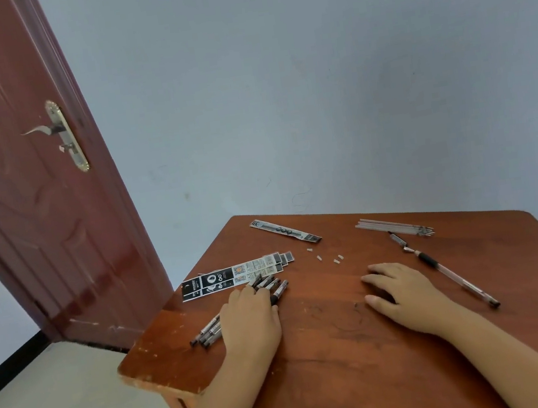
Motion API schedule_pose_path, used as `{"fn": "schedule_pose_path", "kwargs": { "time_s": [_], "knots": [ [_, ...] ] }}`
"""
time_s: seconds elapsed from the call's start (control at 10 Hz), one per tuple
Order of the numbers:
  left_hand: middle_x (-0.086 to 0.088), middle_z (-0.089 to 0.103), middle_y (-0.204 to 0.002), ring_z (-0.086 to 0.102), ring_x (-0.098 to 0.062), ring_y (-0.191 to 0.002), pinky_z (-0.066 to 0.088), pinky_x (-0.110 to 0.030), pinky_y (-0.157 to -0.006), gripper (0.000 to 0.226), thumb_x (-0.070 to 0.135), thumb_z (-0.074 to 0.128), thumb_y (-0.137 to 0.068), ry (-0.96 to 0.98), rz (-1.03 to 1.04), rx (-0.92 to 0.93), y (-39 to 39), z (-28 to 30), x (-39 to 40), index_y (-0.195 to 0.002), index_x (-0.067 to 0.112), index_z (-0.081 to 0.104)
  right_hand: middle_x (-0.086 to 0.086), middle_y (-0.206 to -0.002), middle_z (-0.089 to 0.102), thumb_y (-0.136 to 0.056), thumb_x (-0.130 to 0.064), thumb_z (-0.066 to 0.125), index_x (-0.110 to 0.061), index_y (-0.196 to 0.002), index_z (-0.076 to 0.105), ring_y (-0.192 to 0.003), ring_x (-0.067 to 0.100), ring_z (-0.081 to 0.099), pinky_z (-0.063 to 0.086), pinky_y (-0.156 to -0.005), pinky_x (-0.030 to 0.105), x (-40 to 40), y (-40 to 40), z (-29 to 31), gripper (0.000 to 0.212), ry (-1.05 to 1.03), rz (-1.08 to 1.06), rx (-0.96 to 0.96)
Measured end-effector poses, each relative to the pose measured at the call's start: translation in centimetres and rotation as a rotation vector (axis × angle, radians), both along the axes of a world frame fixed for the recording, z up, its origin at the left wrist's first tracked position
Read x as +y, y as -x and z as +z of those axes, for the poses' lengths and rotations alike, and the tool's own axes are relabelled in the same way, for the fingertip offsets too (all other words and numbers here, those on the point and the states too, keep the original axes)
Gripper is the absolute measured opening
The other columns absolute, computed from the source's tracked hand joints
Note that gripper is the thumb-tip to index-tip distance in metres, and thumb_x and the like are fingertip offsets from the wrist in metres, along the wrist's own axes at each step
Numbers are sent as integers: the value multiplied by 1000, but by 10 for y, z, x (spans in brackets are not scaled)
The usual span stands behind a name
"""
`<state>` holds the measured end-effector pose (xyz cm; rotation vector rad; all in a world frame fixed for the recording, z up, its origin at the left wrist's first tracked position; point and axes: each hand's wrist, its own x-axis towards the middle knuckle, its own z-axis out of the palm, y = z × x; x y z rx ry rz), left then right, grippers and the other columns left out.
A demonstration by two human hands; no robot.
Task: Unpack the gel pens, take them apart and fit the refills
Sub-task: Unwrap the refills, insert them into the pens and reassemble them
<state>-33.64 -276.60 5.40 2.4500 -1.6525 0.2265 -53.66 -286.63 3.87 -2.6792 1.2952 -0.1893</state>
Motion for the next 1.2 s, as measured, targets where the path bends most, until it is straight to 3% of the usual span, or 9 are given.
{"fn": "schedule_pose_path", "kwargs": {
  "time_s": [0.6,0.7,0.8,1.0,1.2],
  "knots": [
    [2,57,-113,49,-18,-105,41,-29,-84,28,28,39,-93,63,-10,76,-6,-7,-1,-117,21,52,-4,-149,23,-92,-41,34,-25,-137,30,-137,14,18,15,-113,30,0,1,2,47,-27,6,23],
    [4,52,-120,43,-16,-113,38,-27,-89,35,37,38,-93,89,-18,81,-6,-7,2,-124,24,45,-4,-148,27,-92,-41,35,-25,-135,33,-136,13,22,17,-112,29,0,0,2,46,-28,2,8],
    [4,39,-138,31,-17,-128,32,-31,-102,51,49,35,-91,74,-9,84,-17,-6,3,-135,24,31,-1,-138,44,-92,-38,38,-20,-128,44,-126,14,38,31,-106,30,-2,-4,9,41,-32,-56,-68],
    [-2,7,-154,0,-23,-142,9,-43,-114,66,60,23,-89,-169,17,157,-55,-5,-9,-143,27,7,5,-122,59,-92,-31,41,-12,-116,57,-111,19,52,41,-92,30,-22,-53,26,34,0,-130,-164],
    [-3,3,-155,-3,-23,-142,2,-46,-114,64,60,18,-89,-252,-50,217,-58,-14,-14,-143,28,9,11,-114,63,-92,-27,42,-8,-110,59,-105,26,55,46,-89,39,-69,-121,28,32,59,-183,-120]
  ]
}}
